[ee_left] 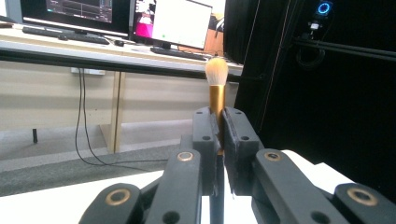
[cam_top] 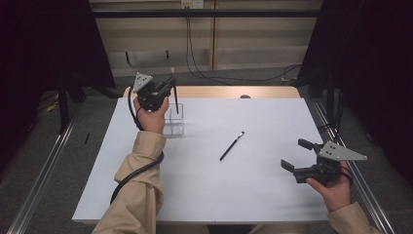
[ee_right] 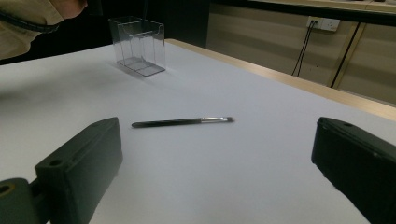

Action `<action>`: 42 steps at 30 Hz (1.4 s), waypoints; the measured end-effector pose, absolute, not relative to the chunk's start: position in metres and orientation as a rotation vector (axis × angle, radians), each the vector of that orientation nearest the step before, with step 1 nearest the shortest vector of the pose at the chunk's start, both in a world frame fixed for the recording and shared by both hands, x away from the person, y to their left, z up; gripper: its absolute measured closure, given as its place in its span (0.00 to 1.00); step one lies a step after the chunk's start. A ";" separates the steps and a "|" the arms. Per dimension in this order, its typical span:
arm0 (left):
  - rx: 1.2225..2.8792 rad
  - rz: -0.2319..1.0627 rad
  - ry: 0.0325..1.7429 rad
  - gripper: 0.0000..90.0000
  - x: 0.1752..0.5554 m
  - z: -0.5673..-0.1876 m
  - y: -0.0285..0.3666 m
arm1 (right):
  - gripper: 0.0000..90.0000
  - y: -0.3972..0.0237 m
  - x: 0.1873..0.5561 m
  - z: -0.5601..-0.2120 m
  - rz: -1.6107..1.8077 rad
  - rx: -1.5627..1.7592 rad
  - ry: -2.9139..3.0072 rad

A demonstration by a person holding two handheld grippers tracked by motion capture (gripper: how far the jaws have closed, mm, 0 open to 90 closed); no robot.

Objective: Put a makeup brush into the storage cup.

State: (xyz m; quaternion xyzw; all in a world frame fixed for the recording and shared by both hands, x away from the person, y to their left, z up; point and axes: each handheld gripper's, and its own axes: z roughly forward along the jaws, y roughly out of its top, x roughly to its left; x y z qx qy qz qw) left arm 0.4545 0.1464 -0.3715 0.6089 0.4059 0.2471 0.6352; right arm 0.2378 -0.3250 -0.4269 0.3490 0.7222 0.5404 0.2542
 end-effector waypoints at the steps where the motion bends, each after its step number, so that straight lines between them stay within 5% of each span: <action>1: 1.391 0.563 0.927 0.94 0.455 -0.372 0.146 | 0.02 -0.325 0.238 -0.427 1.467 0.948 1.961; 42: 1.434 0.554 0.956 0.94 0.449 -0.398 0.145 | 0.02 -0.325 0.237 -0.426 1.470 0.945 1.960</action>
